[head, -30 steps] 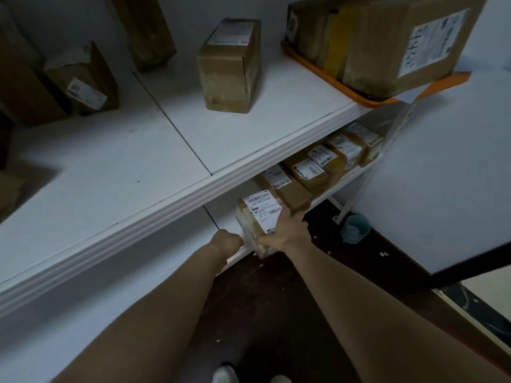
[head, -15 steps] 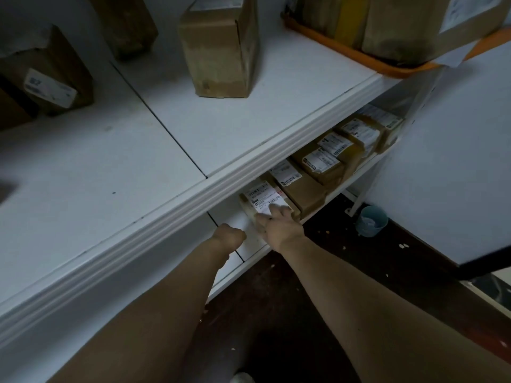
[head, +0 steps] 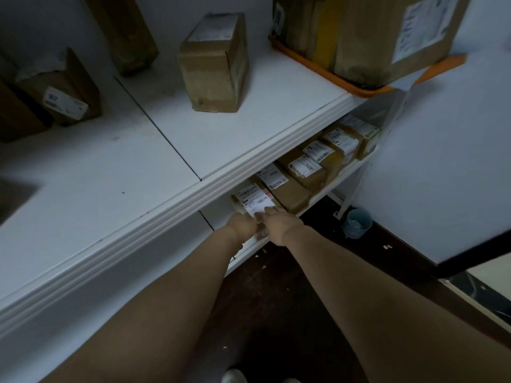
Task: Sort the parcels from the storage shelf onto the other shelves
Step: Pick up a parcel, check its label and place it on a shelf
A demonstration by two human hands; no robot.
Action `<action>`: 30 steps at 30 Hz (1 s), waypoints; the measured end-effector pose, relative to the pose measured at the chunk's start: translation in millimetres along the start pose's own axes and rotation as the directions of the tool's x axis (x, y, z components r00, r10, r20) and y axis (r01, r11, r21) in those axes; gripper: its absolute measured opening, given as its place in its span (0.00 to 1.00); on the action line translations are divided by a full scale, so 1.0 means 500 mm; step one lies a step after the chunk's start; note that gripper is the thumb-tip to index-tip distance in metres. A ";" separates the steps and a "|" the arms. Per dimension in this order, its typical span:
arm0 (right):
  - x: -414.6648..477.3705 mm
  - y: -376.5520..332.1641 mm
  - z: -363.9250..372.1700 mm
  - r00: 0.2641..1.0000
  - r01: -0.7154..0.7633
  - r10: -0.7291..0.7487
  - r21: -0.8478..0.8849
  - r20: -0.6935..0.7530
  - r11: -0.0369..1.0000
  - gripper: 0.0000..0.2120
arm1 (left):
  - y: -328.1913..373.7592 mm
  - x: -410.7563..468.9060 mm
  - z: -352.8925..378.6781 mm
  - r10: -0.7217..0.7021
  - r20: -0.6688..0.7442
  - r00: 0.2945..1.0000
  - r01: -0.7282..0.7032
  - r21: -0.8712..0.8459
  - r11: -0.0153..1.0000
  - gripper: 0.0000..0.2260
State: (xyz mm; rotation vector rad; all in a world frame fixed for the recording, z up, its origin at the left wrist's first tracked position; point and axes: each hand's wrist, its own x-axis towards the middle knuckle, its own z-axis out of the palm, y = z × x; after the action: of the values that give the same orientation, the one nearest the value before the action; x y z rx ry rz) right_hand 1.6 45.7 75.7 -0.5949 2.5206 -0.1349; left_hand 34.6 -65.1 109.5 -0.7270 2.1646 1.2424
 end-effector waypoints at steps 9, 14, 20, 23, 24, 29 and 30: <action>-0.239 0.047 -0.245 0.960 -0.033 0.009 -0.080 -0.280 0.996 0.07 | 0.207 -0.231 0.010 0.166 0.050 0.985 -0.165 -0.025 0.986 0.11; -0.276 0.034 -0.346 0.888 0.003 0.002 0.011 -0.459 1.000 0.06 | 0.273 -0.239 -0.059 0.302 -0.248 0.921 -0.336 -0.109 0.936 0.04; -0.210 -0.015 -0.418 0.891 0.086 -0.021 0.123 -0.454 0.989 0.21 | 0.314 -0.232 -0.185 0.372 -0.548 0.749 -0.431 0.024 0.902 0.05; -0.192 -0.031 -0.437 0.901 0.107 -0.021 0.174 -0.433 0.979 0.28 | 0.328 -0.223 -0.220 0.385 -0.609 0.694 -0.378 0.147 0.914 0.07; -0.172 -0.039 -0.451 0.900 0.110 -0.016 0.190 -0.435 0.976 0.29 | 0.339 -0.210 -0.241 0.374 -0.631 0.680 -0.339 0.182 0.923 0.14; -0.109 -0.062 -0.510 0.887 0.113 0.033 0.287 -0.460 0.951 0.26 | 0.394 -0.153 -0.303 0.368 -0.641 0.674 -0.249 0.272 0.929 0.29; -0.098 -0.064 -0.515 0.884 0.114 0.042 0.303 -0.465 0.946 0.24 | 0.404 -0.142 -0.309 0.374 -0.624 0.686 -0.236 0.295 0.926 0.32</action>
State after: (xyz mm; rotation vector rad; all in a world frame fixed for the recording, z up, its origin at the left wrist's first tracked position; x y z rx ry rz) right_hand -85.3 32.0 324.5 -0.5205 2.8527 -0.7776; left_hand -80.2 -101.4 344.6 -0.8434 3.0721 0.9759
